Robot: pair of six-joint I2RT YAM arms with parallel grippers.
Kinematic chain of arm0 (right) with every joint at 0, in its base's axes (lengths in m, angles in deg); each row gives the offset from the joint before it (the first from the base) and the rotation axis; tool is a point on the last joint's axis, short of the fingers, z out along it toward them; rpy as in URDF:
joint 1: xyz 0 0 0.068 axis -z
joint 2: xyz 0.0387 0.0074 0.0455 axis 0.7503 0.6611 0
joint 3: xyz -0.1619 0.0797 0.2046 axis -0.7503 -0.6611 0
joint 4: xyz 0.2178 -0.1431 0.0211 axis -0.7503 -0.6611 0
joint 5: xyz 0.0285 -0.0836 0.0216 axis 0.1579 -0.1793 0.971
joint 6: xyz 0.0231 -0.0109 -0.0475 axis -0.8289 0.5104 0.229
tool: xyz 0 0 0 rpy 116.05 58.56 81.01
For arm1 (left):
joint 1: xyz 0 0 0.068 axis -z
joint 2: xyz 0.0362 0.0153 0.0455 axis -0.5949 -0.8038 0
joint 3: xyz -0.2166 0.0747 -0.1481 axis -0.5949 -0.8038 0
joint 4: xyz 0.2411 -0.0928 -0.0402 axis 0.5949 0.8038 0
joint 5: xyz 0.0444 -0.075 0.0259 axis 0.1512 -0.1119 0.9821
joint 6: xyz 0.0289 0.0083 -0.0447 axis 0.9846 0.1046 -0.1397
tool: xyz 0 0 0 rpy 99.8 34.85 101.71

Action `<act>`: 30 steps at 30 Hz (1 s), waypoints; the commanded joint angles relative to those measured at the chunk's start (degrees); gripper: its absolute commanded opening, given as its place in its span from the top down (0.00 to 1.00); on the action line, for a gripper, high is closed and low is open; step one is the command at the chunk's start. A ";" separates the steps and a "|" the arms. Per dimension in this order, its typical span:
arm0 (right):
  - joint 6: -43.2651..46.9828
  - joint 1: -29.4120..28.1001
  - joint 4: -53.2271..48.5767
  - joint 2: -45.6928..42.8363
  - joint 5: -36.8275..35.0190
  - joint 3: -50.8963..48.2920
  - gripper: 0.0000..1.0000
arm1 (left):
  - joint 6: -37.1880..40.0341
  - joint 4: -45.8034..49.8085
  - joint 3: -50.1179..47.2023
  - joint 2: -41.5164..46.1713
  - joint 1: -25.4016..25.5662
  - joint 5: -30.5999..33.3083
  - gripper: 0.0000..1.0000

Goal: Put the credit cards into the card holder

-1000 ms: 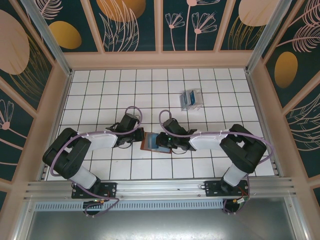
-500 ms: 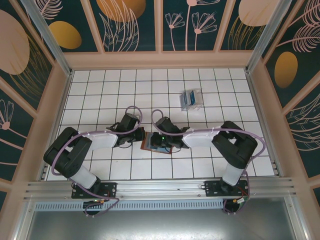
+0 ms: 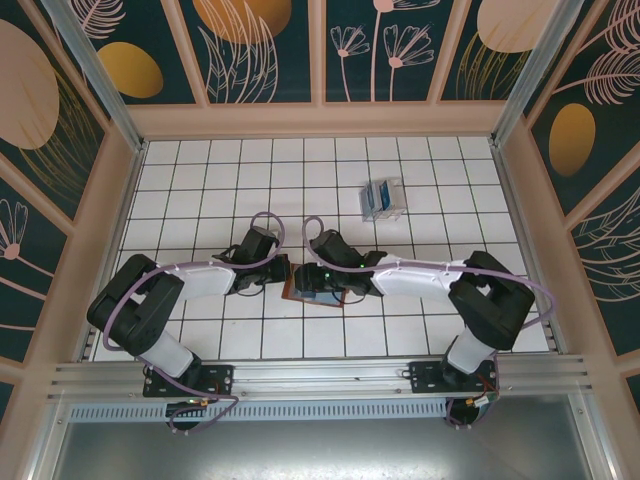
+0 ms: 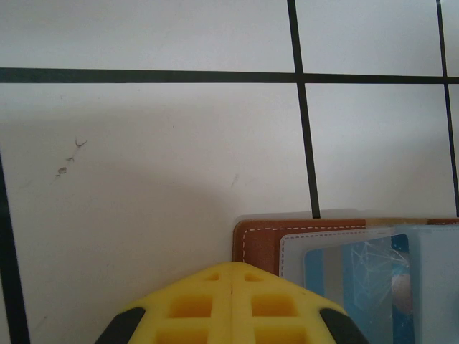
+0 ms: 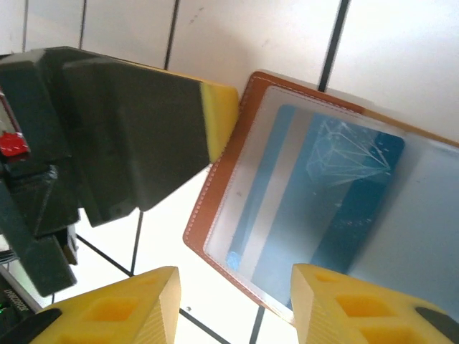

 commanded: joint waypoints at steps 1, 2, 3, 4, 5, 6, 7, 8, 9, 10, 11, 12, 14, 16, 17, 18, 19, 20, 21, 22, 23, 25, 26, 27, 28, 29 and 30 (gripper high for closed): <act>1.21 -0.11 -4.70 -0.84 -3.05 0.34 0.54 | -0.31 3.35 -1.50 -1.26 -0.09 -1.43 1.00; 0.96 0.02 -4.85 -0.40 -3.41 0.06 0.53 | -0.31 3.35 -1.49 -1.36 -0.08 -1.68 1.00; 0.70 0.22 -4.60 0.04 -3.42 -0.09 0.52 | -0.46 3.31 -1.54 -1.35 -0.07 -1.79 1.00; 0.59 0.26 -4.10 0.55 -3.21 -0.25 0.51 | -0.66 2.98 -1.78 -1.37 -0.14 -2.01 1.00; 0.51 0.27 -3.35 1.16 -2.78 -0.39 0.51 | -0.84 2.47 -1.96 -1.44 -0.10 -2.09 1.00; 0.43 0.27 -3.05 1.72 -2.57 -0.38 0.51 | -0.87 2.18 -2.04 -1.59 -0.12 -2.28 1.00; 0.33 0.27 -2.79 2.60 -2.54 -0.33 0.51 | -0.87 2.12 -2.06 -1.78 -0.16 -2.49 1.00; 0.20 0.33 -2.84 3.44 -2.63 -0.13 0.51 | -0.89 2.17 -2.00 -1.91 -0.09 -2.65 1.00; 0.10 0.33 -2.66 3.91 -2.50 0.01 0.51 | -0.88 2.23 -1.98 -1.91 -0.08 -2.81 1.00; -0.02 0.35 -2.51 4.59 -2.50 0.19 0.51 | -0.87 2.26 -2.02 -1.85 -0.08 -2.90 1.00; -0.03 0.35 -2.27 5.03 -2.45 0.29 0.51 | -0.96 2.05 -2.19 -1.77 -0.10 -2.79 1.00; -0.02 0.31 -2.07 5.51 -2.41 0.40 0.51 | -0.96 1.89 -2.30 -1.72 -0.11 -2.76 1.00; -0.03 0.40 -2.11 6.41 -2.37 0.66 0.51 | -0.96 1.89 -2.29 -1.89 -0.11 -2.72 1.00; -0.29 0.45 -2.04 6.57 -2.09 0.70 0.51 | -0.96 1.86 -2.44 -1.82 -0.16 -3.04 1.00; -0.38 0.47 -1.79 6.49 -1.87 0.61 0.51 | -1.03 1.70 -2.59 -1.77 -0.12 -2.95 1.00; -0.62 0.45 -1.60 6.33 -1.68 0.43 0.50 | -1.27 1.40 -2.83 -1.65 -0.10 -2.87 1.00; -0.62 0.43 -1.14 6.29 -1.47 0.28 0.50 | -1.38 0.99 -2.97 -1.74 -0.11 -2.92 1.00; -0.50 0.44 -0.71 6.36 -1.31 0.03 0.50 | -1.47 0.65 -3.02 -1.85 -0.10 -3.22 1.00; -0.47 0.42 -0.40 6.48 -1.15 -0.02 0.50 | -1.49 0.61 -2.92 -2.02 -0.16 -3.49 1.00; -0.47 0.53 -0.17 6.63 -0.93 0.16 0.51 | -1.48 0.63 -2.73 -2.24 -0.10 -3.80 1.00; -0.39 0.52 -0.18 6.94 -0.72 0.49 0.51 | -1.48 0.63 -2.64 -2.33 -0.07 -3.91 1.00; -0.22 0.43 -0.16 7.59 -0.27 1.28 0.52 | -1.58 0.42 -2.64 -2.25 -0.13 -4.04 1.00; -0.05 0.29 -0.02 7.92 -0.10 1.67 0.52 | -1.60 0.28 -2.68 -2.34 -0.10 -4.15 1.00; 0.20 0.11 0.19 8.15 -0.07 1.97 0.52 | -1.52 0.32 -2.52 -2.45 -0.12 -4.25 1.00; 0.23 -0.13 0.15 8.44 -0.24 2.36 0.52 | -1.49 0.41 -2.32 -2.51 -0.11 -4.43 1.00; 0.23 -0.30 0.04 8.73 -0.26 2.86 0.52 | -1.48 0.62 -2.14 -2.44 -0.14 -4.52 1.00; 0.16 -0.54 0.14 8.98 -0.06 3.28 0.52 | -1.69 0.59 -2.32 -2.27 -0.09 -4.54 1.00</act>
